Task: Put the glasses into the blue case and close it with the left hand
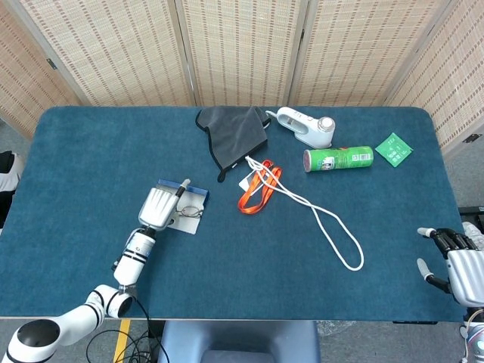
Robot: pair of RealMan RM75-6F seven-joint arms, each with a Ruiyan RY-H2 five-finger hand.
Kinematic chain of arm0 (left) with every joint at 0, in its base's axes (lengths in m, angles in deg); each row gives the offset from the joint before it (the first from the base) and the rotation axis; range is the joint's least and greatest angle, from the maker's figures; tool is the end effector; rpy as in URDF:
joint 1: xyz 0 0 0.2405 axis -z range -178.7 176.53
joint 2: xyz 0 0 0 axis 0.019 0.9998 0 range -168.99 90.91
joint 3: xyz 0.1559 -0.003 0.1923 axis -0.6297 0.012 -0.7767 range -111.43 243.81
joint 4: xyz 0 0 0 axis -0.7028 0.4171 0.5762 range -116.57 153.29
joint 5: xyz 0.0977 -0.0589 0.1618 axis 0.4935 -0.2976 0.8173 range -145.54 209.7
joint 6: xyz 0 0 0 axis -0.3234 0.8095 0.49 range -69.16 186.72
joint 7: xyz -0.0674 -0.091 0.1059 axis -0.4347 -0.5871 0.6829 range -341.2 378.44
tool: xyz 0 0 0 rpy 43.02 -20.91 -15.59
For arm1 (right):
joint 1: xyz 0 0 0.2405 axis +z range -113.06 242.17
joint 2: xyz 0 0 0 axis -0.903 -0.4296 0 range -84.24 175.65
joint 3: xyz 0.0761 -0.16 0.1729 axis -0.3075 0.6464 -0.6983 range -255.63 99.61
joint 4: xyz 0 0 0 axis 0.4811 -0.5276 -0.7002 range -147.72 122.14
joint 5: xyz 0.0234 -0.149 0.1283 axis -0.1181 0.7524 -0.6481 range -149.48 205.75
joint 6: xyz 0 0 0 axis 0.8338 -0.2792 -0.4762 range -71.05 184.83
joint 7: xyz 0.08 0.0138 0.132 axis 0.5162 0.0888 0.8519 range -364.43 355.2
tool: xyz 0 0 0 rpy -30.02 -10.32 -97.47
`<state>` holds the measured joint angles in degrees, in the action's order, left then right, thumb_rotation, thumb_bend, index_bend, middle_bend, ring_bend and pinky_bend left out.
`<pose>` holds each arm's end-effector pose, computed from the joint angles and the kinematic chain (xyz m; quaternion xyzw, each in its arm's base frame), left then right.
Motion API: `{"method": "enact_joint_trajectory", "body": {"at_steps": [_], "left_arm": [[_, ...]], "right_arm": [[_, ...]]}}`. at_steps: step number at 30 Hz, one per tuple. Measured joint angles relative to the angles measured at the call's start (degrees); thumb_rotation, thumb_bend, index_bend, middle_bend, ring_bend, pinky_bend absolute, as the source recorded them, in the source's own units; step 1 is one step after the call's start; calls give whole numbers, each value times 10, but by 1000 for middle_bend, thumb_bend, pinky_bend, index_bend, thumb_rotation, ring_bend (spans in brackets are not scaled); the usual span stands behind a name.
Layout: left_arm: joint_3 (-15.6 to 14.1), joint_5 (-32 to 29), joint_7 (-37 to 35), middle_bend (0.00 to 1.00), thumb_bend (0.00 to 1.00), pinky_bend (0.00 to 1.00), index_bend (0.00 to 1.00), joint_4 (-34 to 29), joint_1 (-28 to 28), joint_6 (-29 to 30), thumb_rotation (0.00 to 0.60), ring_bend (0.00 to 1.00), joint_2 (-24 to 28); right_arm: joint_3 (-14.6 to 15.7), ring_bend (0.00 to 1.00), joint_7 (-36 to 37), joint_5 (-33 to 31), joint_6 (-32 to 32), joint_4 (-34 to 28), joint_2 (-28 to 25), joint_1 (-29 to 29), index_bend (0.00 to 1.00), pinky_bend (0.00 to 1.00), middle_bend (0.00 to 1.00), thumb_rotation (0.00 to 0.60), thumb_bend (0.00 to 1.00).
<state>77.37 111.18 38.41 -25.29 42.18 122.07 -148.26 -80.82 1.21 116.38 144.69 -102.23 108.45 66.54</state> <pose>-0.1697 0.3871 -0.0394 -0.7391 -0.1823 -0.3477 0.5473 -0.3100 -0.1754 0.1826 0.5812 -0.3876 0.4042 0.5904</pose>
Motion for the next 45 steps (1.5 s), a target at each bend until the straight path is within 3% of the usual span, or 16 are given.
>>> {"method": "enact_joint_trajectory", "body": {"at_steps": [8, 28, 33, 45], "left_arm": [[22, -38, 29, 948, 203, 1000, 116, -35, 9, -31, 600, 949, 13], [69, -104, 41, 947, 203, 1000, 127, 61, 63, -88, 600, 948, -20], [62, -105, 58, 947, 203, 1000, 123, 32, 53, -77, 600, 948, -9], [47, -118, 124, 945, 203, 1000, 116, -104, 37, -63, 600, 948, 26]], "right_arm": [[-1, 263, 3, 2, 0, 3, 0, 1, 258, 258, 343, 600, 351], [0, 262, -1, -1, 3, -1, -1, -4, 257, 258, 343, 600, 351], [1, 263, 4, 1, 3, 2, -1, -5, 257, 258, 343, 600, 351], [2, 263, 7, 1, 4, 5, 0, -6, 258, 258, 344, 600, 351]]}}
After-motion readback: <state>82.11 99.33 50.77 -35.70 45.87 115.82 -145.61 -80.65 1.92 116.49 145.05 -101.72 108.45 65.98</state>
